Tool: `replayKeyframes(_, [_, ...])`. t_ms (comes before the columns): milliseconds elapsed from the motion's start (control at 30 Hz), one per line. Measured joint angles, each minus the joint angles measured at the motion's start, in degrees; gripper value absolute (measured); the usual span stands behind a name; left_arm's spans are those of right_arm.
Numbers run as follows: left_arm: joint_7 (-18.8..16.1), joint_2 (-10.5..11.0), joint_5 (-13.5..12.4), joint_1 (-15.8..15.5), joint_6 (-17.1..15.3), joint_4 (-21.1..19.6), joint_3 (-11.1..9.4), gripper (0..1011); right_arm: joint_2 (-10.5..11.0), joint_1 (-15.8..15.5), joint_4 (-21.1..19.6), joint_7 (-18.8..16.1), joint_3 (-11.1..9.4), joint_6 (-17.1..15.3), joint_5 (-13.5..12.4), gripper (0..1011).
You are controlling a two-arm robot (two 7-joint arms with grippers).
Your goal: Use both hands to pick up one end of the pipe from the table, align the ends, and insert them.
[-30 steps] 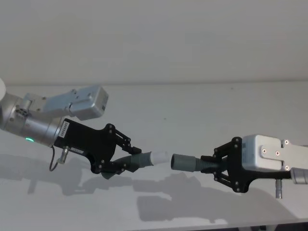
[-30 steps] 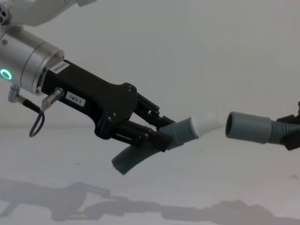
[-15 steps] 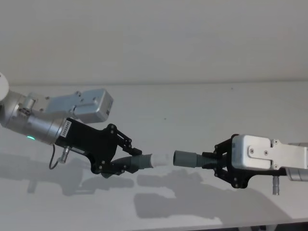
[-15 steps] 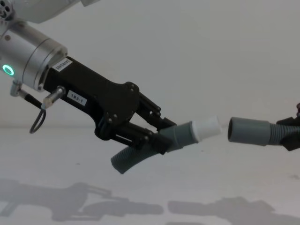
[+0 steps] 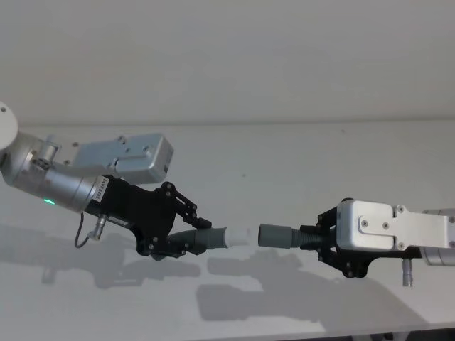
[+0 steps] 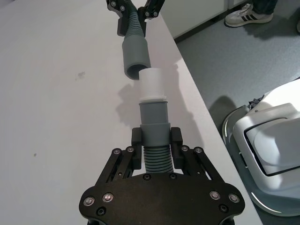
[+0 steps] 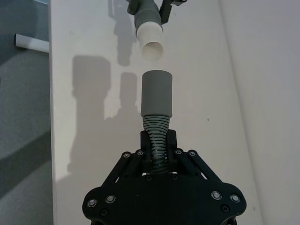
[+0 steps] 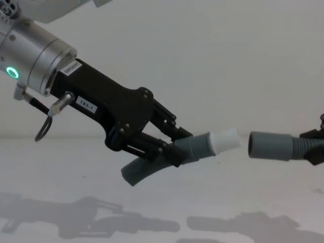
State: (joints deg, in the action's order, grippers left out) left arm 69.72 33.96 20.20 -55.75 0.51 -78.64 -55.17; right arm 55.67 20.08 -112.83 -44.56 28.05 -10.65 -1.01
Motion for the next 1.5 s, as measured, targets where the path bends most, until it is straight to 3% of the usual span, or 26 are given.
replayKeyframes(533, [-1.87, -0.38, -1.43, -0.89, -0.39, -0.11, -1.16, 327, 0.83, 1.08, -0.13, -1.96, 0.69, -0.75, 0.19, 162])
replayKeyframes(1500, [-2.66, -1.46, -1.84, -1.70, -0.89, 0.40, -2.79, 327, 1.88, 1.65, -1.08, -2.54, 0.60, -1.78, -3.02, 162])
